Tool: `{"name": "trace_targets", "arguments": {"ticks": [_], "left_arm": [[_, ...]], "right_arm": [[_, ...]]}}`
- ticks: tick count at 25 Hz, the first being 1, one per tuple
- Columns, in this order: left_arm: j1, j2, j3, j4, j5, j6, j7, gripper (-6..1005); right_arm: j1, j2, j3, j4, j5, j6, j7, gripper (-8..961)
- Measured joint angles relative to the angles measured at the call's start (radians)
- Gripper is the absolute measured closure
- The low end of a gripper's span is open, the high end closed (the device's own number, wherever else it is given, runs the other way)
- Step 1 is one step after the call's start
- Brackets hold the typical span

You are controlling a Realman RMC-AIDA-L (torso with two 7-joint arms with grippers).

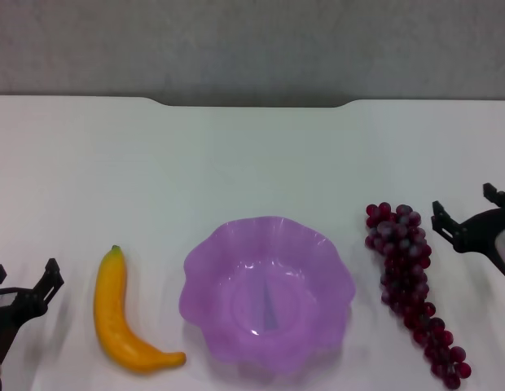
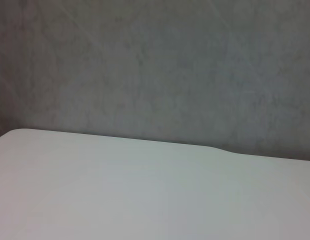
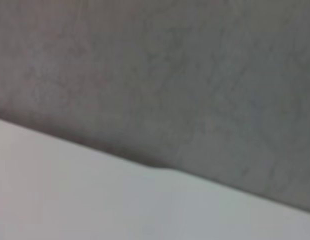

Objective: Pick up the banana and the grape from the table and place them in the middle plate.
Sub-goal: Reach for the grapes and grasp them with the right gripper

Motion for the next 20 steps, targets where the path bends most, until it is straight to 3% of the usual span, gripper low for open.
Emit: {"name": "trace_targets", "arguments": {"ticks": [4, 7, 15, 16, 20], "left_arm": [[0.001, 0.000, -0.001, 0.000, -0.001, -0.001, -0.001, 105], [-0.001, 0.000, -0.001, 0.000, -0.001, -0.001, -0.001, 105], [-0.003, 0.000, -0.001, 0.000, -0.001, -0.001, 0.001, 106], [-0.004, 0.000, -0.001, 0.000, -0.001, -0.001, 0.001, 106], [-0.006, 0.000, -0.001, 0.000, -0.001, -0.002, 0.000, 106]], "right_arm": [[-0.026, 0.004, 0.118, 0.197, 0.005, 0.338, -0.024, 133], [-0.015, 0.004, 0.189, 0.272, 0.006, 0.537, -0.003, 135], [0.022, 0.004, 0.321, 0.435, 0.004, 0.898, 0.123, 138], [0.057, 0.003, 0.360, 0.441, 0.004, 0.993, 0.172, 138], [0.110, 0.002, 0.404, 0.401, 0.000, 1.091, 0.199, 140]]}}
